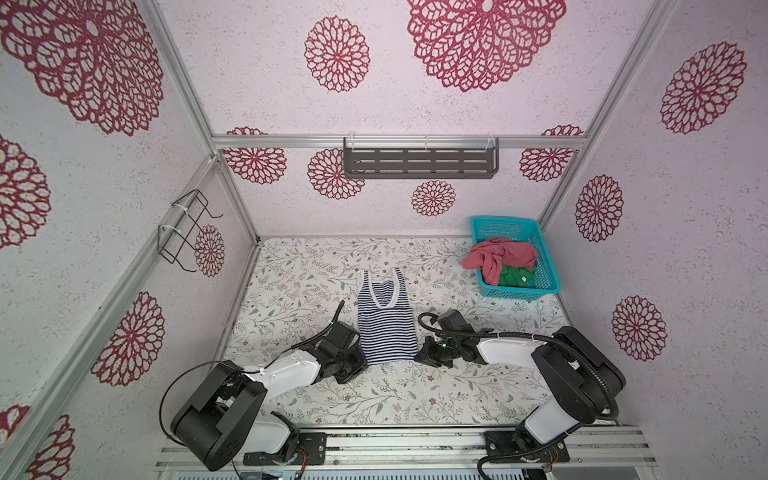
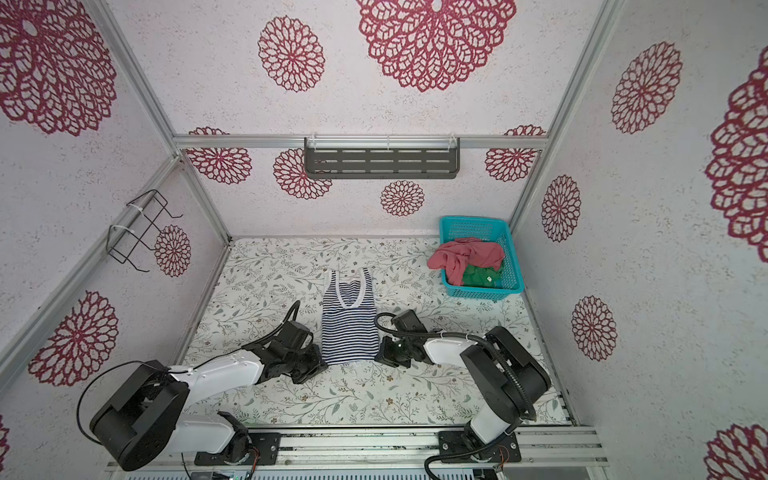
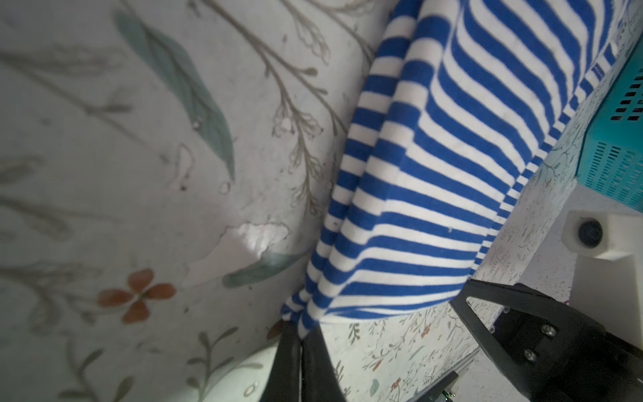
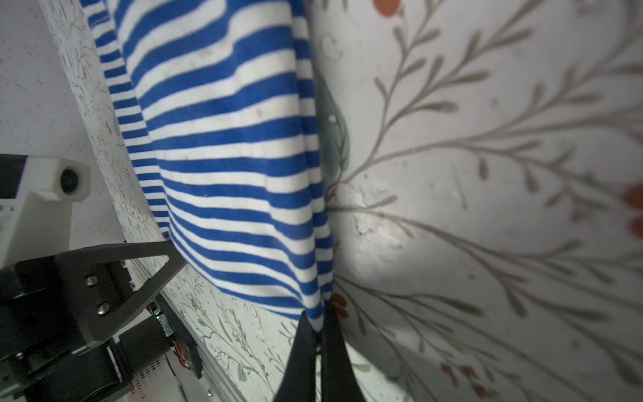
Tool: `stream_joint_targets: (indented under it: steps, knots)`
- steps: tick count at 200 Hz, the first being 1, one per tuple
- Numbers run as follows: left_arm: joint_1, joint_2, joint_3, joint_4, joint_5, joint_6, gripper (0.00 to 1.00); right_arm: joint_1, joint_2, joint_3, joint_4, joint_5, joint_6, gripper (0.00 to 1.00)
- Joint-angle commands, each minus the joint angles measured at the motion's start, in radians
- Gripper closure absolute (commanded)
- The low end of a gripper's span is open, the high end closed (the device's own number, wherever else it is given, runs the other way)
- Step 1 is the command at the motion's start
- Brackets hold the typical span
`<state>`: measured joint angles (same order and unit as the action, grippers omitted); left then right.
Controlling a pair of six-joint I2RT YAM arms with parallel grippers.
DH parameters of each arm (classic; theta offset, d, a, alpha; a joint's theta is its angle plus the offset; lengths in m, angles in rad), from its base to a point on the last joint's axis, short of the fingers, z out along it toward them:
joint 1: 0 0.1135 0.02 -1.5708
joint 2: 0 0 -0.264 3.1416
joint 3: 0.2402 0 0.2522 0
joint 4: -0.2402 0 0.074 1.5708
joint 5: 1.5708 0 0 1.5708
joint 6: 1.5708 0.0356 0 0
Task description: Fold and stack the tank tops
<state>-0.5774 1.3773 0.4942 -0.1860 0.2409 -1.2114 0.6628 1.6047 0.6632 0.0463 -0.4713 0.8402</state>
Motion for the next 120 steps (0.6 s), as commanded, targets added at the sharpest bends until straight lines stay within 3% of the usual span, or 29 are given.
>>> stream_joint_targets:
  steps: [1,74,120]
  knots:
    - [0.011,0.014,0.001,-0.177,-0.098,0.035,1.00,0.010,-0.012,0.041,-0.069,0.017,-0.032,1.00]
    - [0.001,-0.227,0.122,-0.437,-0.191,0.042,1.00,0.063,-0.132,0.127,-0.331,0.095,-0.118,1.00]
    - [0.001,-0.306,0.259,-0.569,-0.279,0.089,1.00,0.073,-0.183,0.279,-0.530,0.181,-0.228,1.00]
